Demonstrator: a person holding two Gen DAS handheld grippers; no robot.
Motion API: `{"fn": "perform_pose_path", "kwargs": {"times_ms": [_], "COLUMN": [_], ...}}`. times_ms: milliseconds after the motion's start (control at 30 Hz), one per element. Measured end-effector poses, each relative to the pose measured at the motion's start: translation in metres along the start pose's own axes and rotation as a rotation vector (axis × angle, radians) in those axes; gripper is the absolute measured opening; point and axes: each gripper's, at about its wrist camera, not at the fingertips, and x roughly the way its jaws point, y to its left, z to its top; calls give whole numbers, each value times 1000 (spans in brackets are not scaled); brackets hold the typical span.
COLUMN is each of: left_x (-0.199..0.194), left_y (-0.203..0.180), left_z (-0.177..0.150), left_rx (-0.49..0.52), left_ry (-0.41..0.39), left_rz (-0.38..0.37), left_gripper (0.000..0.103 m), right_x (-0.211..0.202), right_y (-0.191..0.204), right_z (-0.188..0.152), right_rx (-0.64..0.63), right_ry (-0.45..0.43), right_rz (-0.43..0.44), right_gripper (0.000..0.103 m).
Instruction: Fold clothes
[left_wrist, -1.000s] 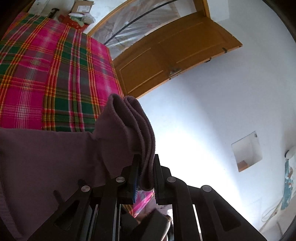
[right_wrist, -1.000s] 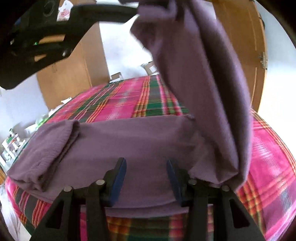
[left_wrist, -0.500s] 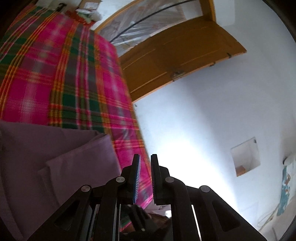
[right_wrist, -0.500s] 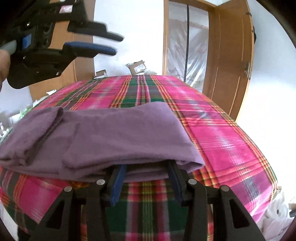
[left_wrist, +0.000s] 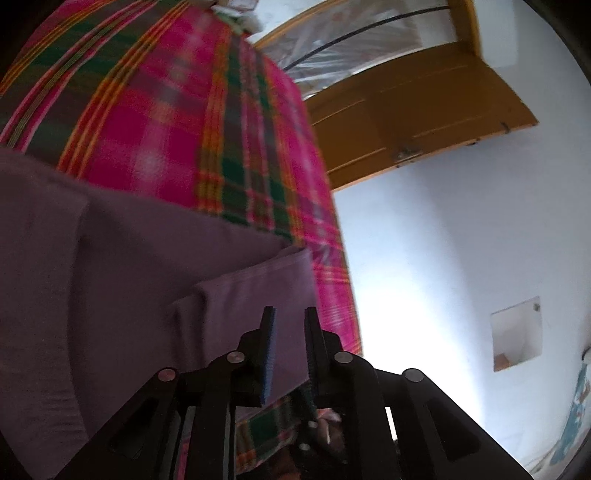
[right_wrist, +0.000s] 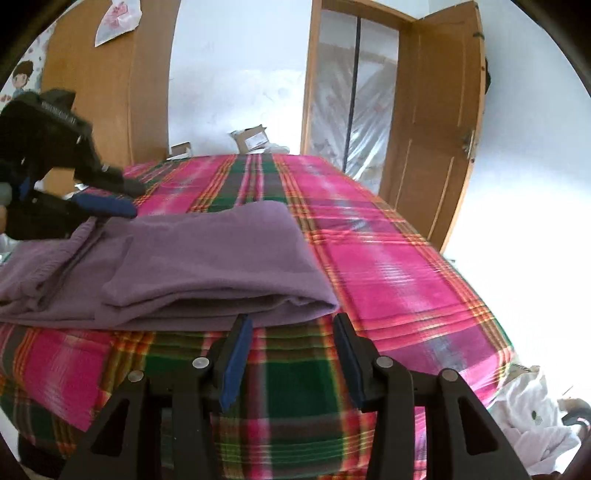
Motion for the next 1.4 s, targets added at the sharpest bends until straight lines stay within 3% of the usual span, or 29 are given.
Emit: {"fn": "perform_pose_path", "kwargs": {"times_ms": [67, 133, 367, 500, 700, 867, 1000, 1167, 1267, 1333, 1400], "left_x": [4, 0, -6, -1, -2, -2, -2, -4, -5, -5, -5], "left_y": [11, 19, 37, 41, 49, 52, 54, 57, 58, 59, 59], "left_z": [-1, -6, -9, -11, -12, -12, -12, -13, -14, -14, -15], "left_rx": [-30, -59, -119, -134, -155, -157, -155, -160, -162, -165, -173], "left_ry": [8, 22, 11, 31, 32, 35, 45, 45, 42, 43, 46], "left_rz": [21, 37, 51, 63, 72, 73, 75, 65, 61, 43, 16], "left_gripper": [14, 24, 25, 32, 32, 35, 35, 35, 36, 46, 50], "right_x": [-3, -8, -19, -23, -13, -11, -11, -17, -20, -22, -25], "right_y": [1, 7, 48, 69, 100, 97, 86, 72, 64, 59, 55], "right_z": [1, 2, 0, 1, -10, -14, -11, -6, 0, 4, 8], "right_rx": [2, -27, -213, -282, -460, -456, -422, -365, -326, -301, -269], "right_ry": [-20, -63, -125, -162, -131, -112, -99, -110, -111, -116, -126], "right_rz": [24, 62, 229, 306, 282, 276, 296, 313, 329, 340, 352], "right_gripper": [46, 46, 49, 53, 54, 54, 41, 19, 15, 13, 12]}}
